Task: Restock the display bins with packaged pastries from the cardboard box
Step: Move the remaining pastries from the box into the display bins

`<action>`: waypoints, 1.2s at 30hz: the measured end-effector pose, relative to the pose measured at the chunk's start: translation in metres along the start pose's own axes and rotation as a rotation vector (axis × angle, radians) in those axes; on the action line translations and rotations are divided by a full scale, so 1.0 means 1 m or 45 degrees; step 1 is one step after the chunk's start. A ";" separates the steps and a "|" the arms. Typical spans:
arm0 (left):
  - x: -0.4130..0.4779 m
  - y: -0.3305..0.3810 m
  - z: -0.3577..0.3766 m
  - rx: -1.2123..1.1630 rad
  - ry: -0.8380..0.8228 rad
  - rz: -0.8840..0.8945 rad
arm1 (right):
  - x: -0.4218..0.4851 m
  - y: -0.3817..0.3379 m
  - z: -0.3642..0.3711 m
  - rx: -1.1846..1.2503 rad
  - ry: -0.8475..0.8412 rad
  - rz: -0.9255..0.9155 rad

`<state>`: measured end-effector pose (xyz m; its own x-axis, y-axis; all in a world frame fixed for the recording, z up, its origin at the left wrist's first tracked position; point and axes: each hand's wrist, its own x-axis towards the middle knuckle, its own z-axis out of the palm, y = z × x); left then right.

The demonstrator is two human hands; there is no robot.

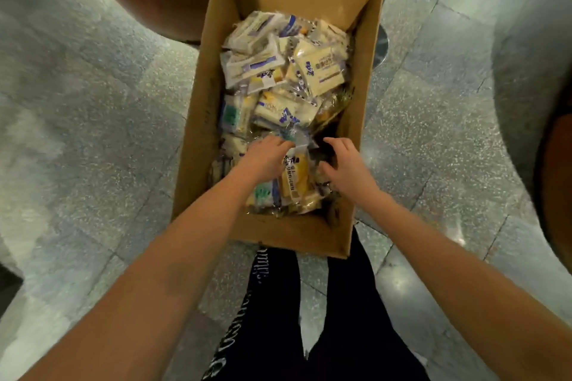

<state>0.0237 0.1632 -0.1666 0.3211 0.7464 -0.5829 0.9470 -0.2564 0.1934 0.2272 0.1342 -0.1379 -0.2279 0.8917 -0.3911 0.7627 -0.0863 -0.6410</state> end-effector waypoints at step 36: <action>-0.012 -0.113 0.031 -0.712 -0.392 -0.056 | 0.042 0.035 0.128 -0.442 -0.253 0.106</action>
<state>-0.0878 0.1642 -0.2056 0.3445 0.5173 -0.7834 0.8454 0.1919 0.4984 0.1669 0.1114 -0.2614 -0.2431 0.7816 -0.5745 0.9349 0.0308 -0.3536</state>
